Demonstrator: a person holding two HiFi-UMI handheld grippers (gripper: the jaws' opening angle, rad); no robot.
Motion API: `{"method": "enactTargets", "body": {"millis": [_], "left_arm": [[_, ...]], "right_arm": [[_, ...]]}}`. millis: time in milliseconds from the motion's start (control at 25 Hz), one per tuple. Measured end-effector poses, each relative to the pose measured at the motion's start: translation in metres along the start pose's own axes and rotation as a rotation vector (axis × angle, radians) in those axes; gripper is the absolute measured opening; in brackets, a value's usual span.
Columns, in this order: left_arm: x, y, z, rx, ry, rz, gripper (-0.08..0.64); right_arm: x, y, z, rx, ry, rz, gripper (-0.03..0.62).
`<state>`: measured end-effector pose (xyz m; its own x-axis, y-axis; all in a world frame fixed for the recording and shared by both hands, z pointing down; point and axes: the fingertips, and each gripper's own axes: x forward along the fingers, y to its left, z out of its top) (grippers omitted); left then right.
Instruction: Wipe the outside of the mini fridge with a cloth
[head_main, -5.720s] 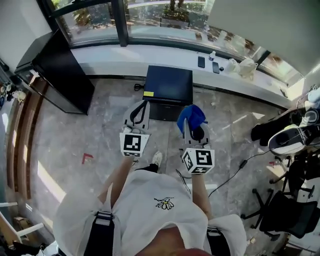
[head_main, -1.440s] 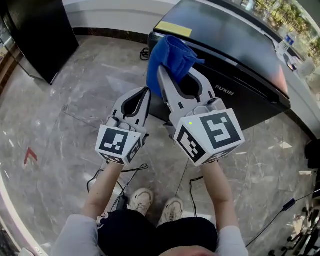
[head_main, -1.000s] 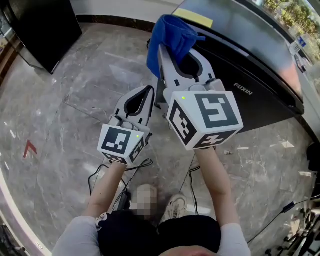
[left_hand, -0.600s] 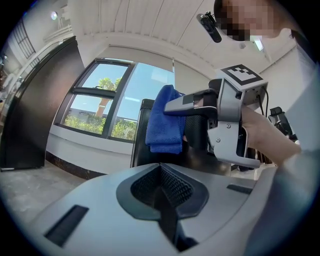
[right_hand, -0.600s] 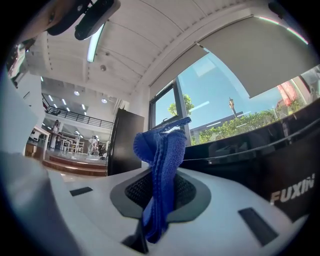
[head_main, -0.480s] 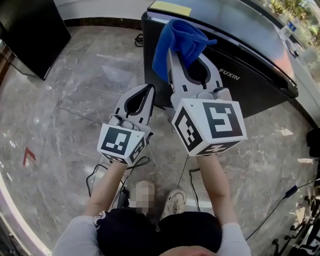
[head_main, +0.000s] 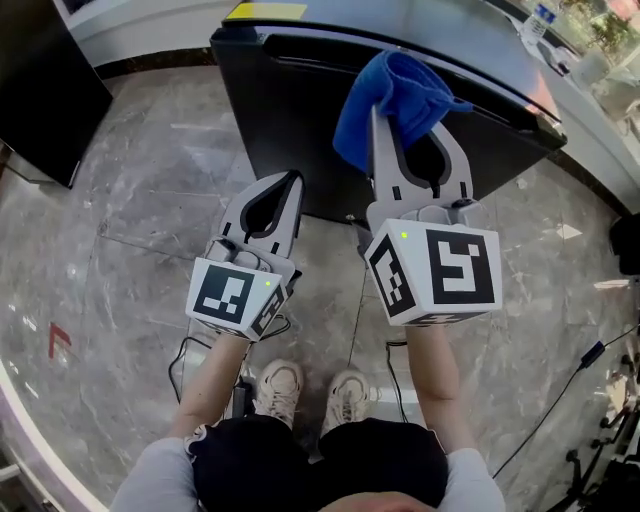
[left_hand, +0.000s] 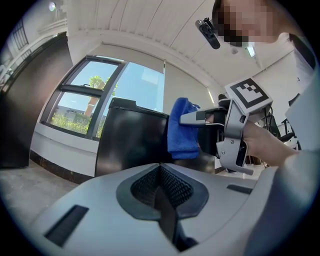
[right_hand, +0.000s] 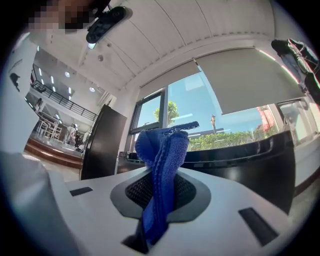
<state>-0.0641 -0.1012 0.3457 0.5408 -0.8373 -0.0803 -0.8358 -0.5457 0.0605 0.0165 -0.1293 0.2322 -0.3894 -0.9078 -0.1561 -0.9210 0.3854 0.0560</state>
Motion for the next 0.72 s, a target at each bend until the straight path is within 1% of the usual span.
{"method": "enactTargets", "body": {"millis": [160, 440, 560, 720], "left_arm": [[0.008, -0.015, 0.0, -0.004, -0.001, -0.028, 0.005], [0.012, -0.029, -0.004, -0.009, 0.007, -0.043, 0.005], [0.014, -0.032, -0.007, -0.012, 0.012, -0.046, 0.005], [0.016, -0.034, -0.009, -0.014, 0.015, -0.05, 0.005]], "right_arm": [[-0.022, -0.038, 0.002, -0.009, -0.004, -0.076, 0.075], [-0.063, -0.113, 0.004, 0.023, 0.007, -0.257, 0.075], [-0.074, -0.134, 0.005, 0.015, 0.009, -0.305, 0.075], [-0.084, -0.154, 0.005, 0.024, 0.012, -0.34, 0.075]]}}
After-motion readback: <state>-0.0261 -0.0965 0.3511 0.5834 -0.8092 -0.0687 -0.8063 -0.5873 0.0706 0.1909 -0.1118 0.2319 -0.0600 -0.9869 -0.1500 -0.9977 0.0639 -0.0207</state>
